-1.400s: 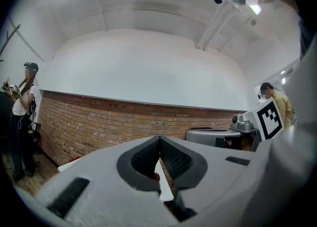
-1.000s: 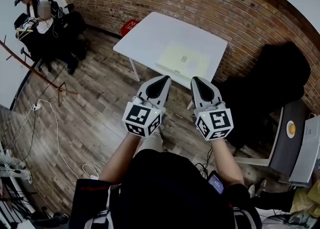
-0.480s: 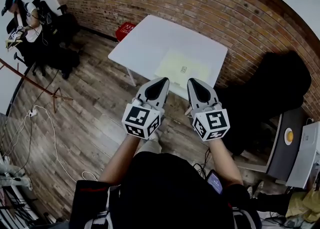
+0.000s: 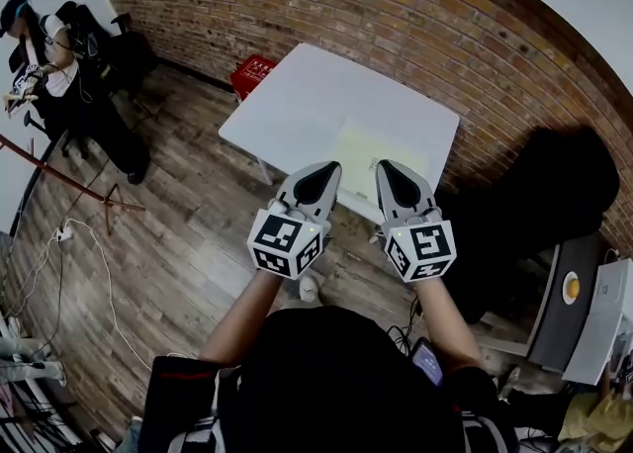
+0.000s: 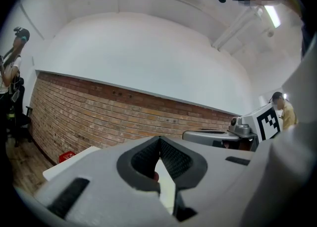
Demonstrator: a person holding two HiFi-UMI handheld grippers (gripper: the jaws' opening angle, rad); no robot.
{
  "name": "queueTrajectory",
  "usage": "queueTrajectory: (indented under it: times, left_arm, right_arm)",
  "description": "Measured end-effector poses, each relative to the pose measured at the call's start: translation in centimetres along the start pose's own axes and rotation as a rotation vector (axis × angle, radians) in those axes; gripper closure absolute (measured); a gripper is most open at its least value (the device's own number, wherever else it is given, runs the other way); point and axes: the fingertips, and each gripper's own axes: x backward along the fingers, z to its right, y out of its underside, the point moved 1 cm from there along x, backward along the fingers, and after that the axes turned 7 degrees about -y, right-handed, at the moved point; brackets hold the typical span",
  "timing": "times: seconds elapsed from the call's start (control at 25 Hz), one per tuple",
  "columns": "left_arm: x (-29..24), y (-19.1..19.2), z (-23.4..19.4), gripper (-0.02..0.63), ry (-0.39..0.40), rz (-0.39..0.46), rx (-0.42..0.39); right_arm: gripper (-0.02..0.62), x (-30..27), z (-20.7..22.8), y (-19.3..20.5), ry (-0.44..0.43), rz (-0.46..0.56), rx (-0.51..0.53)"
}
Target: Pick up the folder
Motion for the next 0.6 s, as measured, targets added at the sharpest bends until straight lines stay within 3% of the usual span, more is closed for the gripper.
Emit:
queueTrajectory:
  times: [0.6]
  left_arm:
    - [-4.5, -0.7, -4.3, 0.588, 0.075, -0.002, -0.001]
  right_arm:
    - [0.566, -5.1, 1.8, 0.4, 0.074, -0.052, 0.042]
